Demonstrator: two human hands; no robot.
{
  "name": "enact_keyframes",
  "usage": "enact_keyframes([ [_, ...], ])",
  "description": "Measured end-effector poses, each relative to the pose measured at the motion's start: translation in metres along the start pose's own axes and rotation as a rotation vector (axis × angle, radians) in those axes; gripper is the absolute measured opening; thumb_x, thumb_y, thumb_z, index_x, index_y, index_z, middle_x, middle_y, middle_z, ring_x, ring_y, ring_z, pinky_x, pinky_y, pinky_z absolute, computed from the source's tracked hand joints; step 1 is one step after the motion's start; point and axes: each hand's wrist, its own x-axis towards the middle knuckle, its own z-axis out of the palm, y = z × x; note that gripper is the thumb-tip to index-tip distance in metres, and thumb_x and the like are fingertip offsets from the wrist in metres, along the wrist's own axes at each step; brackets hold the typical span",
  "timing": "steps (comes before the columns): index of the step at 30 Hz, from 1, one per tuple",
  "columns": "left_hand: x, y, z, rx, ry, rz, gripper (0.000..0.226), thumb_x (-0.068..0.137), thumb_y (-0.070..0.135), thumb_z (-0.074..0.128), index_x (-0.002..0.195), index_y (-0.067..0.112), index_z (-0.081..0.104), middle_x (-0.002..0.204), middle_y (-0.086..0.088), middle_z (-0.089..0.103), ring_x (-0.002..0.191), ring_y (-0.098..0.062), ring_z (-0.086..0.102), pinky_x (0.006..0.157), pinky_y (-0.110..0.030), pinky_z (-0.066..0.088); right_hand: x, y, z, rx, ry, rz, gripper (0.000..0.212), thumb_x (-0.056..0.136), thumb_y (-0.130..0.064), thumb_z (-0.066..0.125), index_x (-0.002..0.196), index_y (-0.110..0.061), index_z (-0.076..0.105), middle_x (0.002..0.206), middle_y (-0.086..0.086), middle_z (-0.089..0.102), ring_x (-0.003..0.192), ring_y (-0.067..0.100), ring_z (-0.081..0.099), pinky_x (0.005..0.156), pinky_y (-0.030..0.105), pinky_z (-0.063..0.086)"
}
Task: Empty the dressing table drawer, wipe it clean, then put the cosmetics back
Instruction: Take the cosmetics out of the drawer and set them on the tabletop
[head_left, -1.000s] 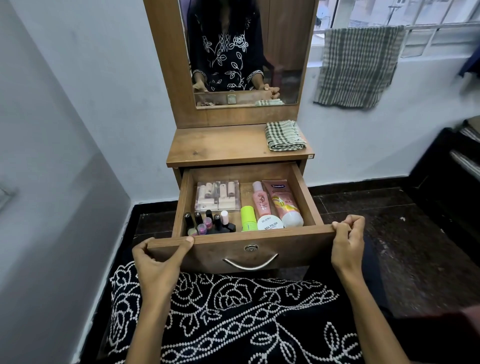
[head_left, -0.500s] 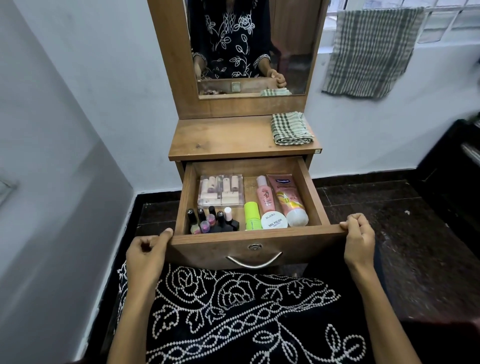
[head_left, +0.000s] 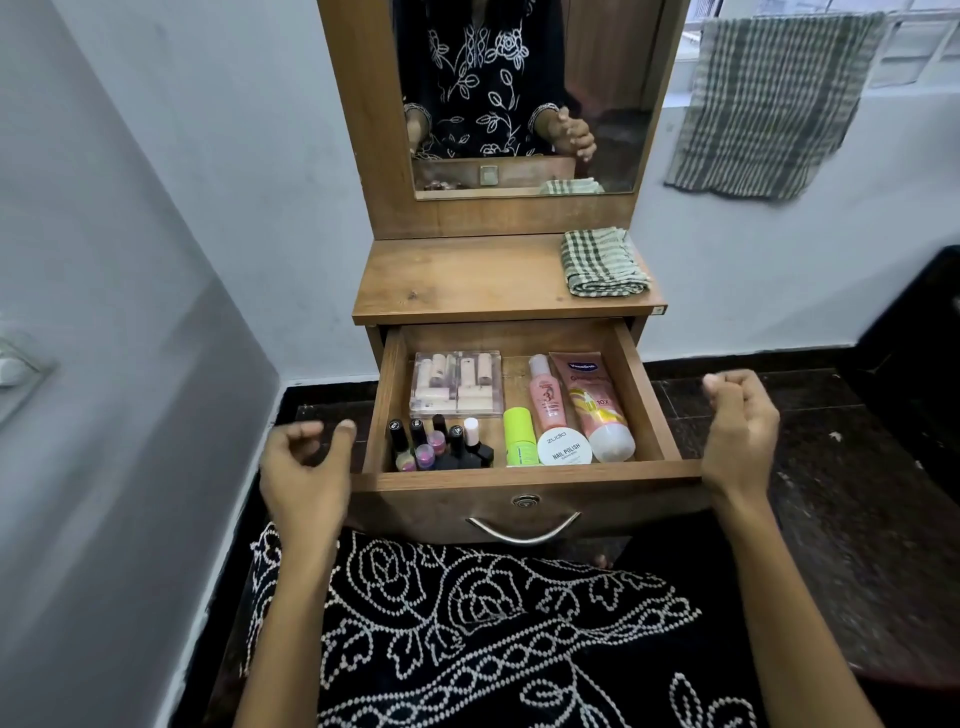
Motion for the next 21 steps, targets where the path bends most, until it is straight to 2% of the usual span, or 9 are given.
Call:
enact_keyframes([
  [3, 0.005, 0.023, 0.022, 0.024, -0.023, 0.181, 0.016, 0.081, 0.017, 0.069, 0.089, 0.017, 0.056, 0.098, -0.007, 0.062, 0.092, -0.02, 0.059, 0.089, -0.039, 0.049, 0.008, -0.016, 0.023, -0.117, -0.067, -0.022, 0.023, 0.082, -0.04, 0.046, 0.075, -0.018, 0.051, 0.07, -0.003, 0.051, 0.065, 0.007, 0.046, 0.058, 0.023, 0.036],
  [5, 0.008, 0.035, 0.042, 0.085, -0.074, 0.307, 0.014, 0.082, 0.017, 0.067, 0.089, 0.019, 0.056, 0.102, -0.005, 0.061, 0.093, -0.017, 0.059, 0.084, -0.032, 0.048, 0.011, -0.026, 0.046, -0.138, -0.178, -0.032, 0.02, 0.084, -0.041, 0.049, 0.077, -0.023, 0.052, 0.077, -0.005, 0.055, 0.07, 0.008, 0.049, 0.06, 0.024, 0.039],
  [8, 0.02, 0.044, 0.073, 0.285, -0.21, 0.411, 0.018, 0.084, 0.019, 0.066, 0.1, 0.017, 0.058, 0.113, -0.002, 0.056, 0.093, -0.01, 0.052, 0.08, -0.023, 0.039, 0.016, -0.036, 0.09, -0.144, -0.401, -0.029, 0.009, 0.087, -0.031, 0.057, 0.084, -0.023, 0.053, 0.088, -0.004, 0.056, 0.076, 0.006, 0.051, 0.066, 0.023, 0.043],
  [9, 0.024, 0.045, 0.083, 0.372, -0.277, 0.414, 0.024, 0.085, 0.019, 0.065, 0.107, 0.014, 0.058, 0.118, -0.004, 0.054, 0.095, -0.012, 0.052, 0.082, -0.023, 0.04, 0.018, -0.035, 0.106, -0.182, -0.474, -0.037, 0.007, 0.086, -0.026, 0.059, 0.089, -0.022, 0.054, 0.093, -0.003, 0.057, 0.08, 0.007, 0.052, 0.071, 0.024, 0.045],
  [11, 0.033, 0.045, 0.1, 0.535, -0.394, 0.397, 0.035, 0.086, 0.02, 0.064, 0.118, 0.009, 0.055, 0.124, -0.009, 0.052, 0.108, -0.021, 0.054, 0.091, -0.032, 0.045, 0.021, -0.03, 0.136, -0.289, -0.61, -0.059, 0.02, 0.085, -0.019, 0.062, 0.104, -0.015, 0.056, 0.105, 0.005, 0.059, 0.091, 0.013, 0.055, 0.085, 0.031, 0.047],
  [13, 0.038, 0.045, 0.112, 0.681, -0.441, 0.383, 0.041, 0.085, 0.026, 0.063, 0.119, 0.005, 0.053, 0.125, -0.014, 0.052, 0.115, -0.029, 0.051, 0.097, -0.039, 0.043, 0.023, -0.022, 0.161, -0.421, -0.714, -0.061, 0.037, 0.084, -0.019, 0.063, 0.118, -0.009, 0.053, 0.116, 0.011, 0.057, 0.103, 0.021, 0.056, 0.093, 0.033, 0.044],
  [15, 0.039, 0.042, 0.119, 0.796, -0.471, 0.348, 0.044, 0.085, 0.033, 0.061, 0.118, 0.003, 0.053, 0.124, -0.017, 0.053, 0.118, -0.032, 0.048, 0.096, -0.037, 0.041, 0.02, -0.015, 0.179, -0.554, -0.779, -0.047, 0.05, 0.083, -0.022, 0.063, 0.128, -0.008, 0.047, 0.125, 0.015, 0.053, 0.115, 0.029, 0.053, 0.097, 0.035, 0.043],
  [17, 0.04, 0.04, 0.124, 0.852, -0.528, 0.26, 0.048, 0.085, 0.034, 0.063, 0.12, 0.004, 0.051, 0.124, -0.018, 0.054, 0.118, -0.031, 0.05, 0.092, -0.034, 0.04, 0.015, -0.005, 0.188, -0.664, -0.804, -0.04, 0.055, 0.083, -0.027, 0.064, 0.13, -0.006, 0.043, 0.129, 0.02, 0.048, 0.12, 0.036, 0.049, 0.098, 0.038, 0.043],
  [21, 0.045, 0.035, 0.13, 0.909, -0.647, 0.103, 0.054, 0.08, 0.018, 0.069, 0.126, 0.002, 0.045, 0.124, -0.016, 0.057, 0.116, -0.03, 0.055, 0.095, -0.037, 0.048, 0.003, 0.013, 0.189, -0.77, -0.821, -0.015, 0.054, 0.081, -0.036, 0.066, 0.122, -0.006, 0.048, 0.125, 0.02, 0.054, 0.116, 0.036, 0.052, 0.091, 0.037, 0.045],
])
